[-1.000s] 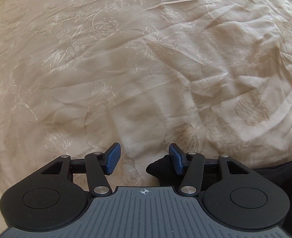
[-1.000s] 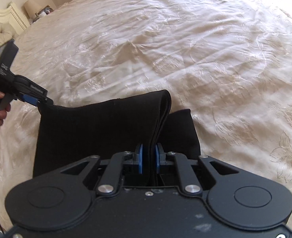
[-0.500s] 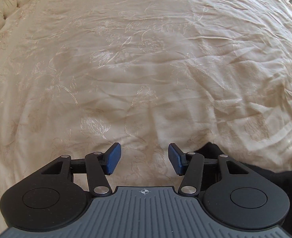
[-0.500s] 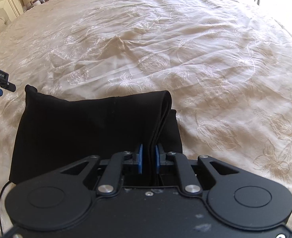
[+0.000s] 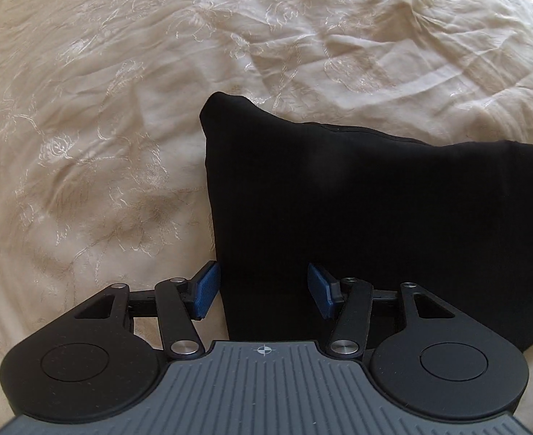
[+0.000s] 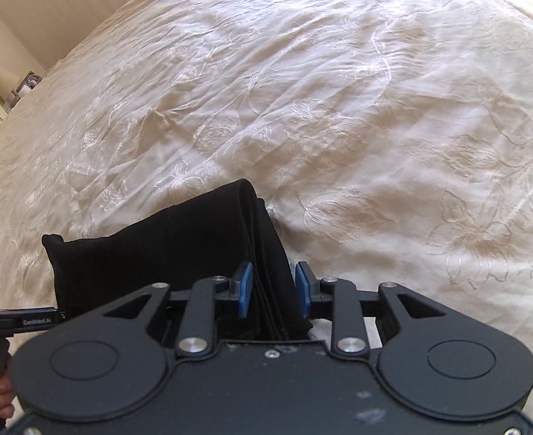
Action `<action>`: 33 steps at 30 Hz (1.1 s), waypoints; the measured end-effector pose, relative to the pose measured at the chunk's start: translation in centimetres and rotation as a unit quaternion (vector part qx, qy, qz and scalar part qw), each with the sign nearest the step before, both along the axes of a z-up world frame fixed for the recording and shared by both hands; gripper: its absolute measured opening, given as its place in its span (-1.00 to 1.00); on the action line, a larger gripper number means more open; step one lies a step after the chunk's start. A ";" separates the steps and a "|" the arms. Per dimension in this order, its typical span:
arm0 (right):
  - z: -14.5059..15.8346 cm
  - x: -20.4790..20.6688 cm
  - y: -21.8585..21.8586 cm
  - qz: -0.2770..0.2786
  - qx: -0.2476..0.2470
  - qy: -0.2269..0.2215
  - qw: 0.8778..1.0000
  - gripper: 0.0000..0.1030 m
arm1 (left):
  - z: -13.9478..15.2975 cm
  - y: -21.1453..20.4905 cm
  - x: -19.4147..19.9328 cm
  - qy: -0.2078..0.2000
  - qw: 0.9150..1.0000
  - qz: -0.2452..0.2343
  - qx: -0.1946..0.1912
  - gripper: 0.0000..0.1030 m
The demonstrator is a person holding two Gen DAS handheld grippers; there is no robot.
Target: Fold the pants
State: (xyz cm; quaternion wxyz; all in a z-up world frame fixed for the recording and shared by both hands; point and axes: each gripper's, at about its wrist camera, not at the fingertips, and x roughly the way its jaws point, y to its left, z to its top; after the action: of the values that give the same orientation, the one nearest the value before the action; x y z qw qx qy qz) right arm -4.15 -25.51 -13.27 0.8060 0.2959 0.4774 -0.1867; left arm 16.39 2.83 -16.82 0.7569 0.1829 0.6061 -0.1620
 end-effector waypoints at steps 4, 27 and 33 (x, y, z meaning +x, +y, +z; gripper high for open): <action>0.4 -0.7 1.1 0.023 -0.016 0.009 1.000 -0.41 | -0.3 0.2 1.2 0.019 0.999 0.033 -0.007 0.03; -1.1 2.8 2.0 0.142 -0.060 0.030 0.988 -0.16 | 4.3 0.8 -1.8 -0.106 0.994 -0.002 -0.002 0.11; -1.2 3.7 1.1 0.146 -0.048 0.023 0.988 -0.15 | 2.3 -1.6 2.9 -0.095 0.995 0.031 0.018 0.11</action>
State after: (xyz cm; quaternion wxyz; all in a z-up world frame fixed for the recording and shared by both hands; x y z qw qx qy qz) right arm -0.44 -24.45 -14.47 0.8267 0.1801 0.5243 -0.0966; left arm 19.33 1.21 -14.56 0.8122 0.1920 0.5399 -0.1094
